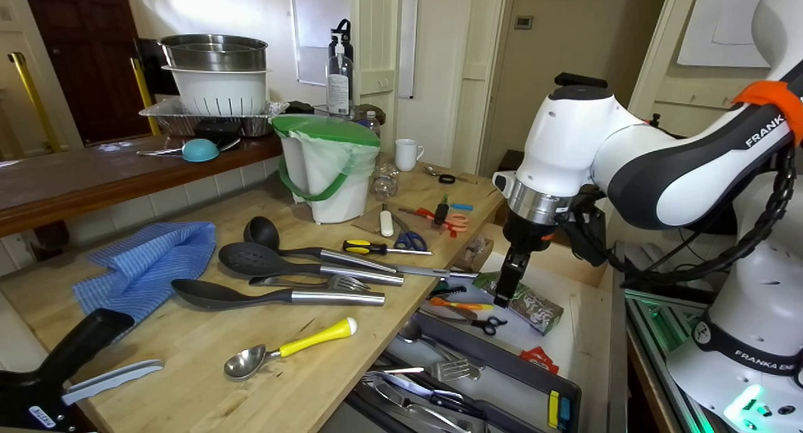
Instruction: Remove a spoon from the cutlery drawer and put it on the table
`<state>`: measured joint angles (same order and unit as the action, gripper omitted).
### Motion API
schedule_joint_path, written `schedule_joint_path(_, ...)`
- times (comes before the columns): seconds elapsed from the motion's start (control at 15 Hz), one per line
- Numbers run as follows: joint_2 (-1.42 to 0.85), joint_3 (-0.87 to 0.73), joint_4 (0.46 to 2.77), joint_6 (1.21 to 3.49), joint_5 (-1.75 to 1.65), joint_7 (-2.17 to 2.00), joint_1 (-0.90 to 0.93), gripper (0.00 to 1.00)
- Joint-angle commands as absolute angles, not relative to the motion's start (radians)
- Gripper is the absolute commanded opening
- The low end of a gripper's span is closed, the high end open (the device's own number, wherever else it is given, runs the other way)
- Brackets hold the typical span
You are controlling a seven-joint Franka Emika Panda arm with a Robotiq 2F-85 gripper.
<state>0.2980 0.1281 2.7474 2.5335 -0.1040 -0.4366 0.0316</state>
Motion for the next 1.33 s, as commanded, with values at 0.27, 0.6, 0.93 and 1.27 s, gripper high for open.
schedule_joint_path(0.27,0.096,0.195,2.715,2.715,-0.259,-0.513,-0.048,1.0)
schedule_joint_path(0.6,-0.131,0.192,2.609,2.792,-0.589,-0.814,-0.093,1.0)
schedule_joint_path(0.93,-0.302,0.132,2.452,2.736,-0.852,-1.119,-0.003,1.0)
schedule_joint_path(1.27,-0.327,0.145,2.455,2.762,-0.809,-1.083,-0.014,1.0)
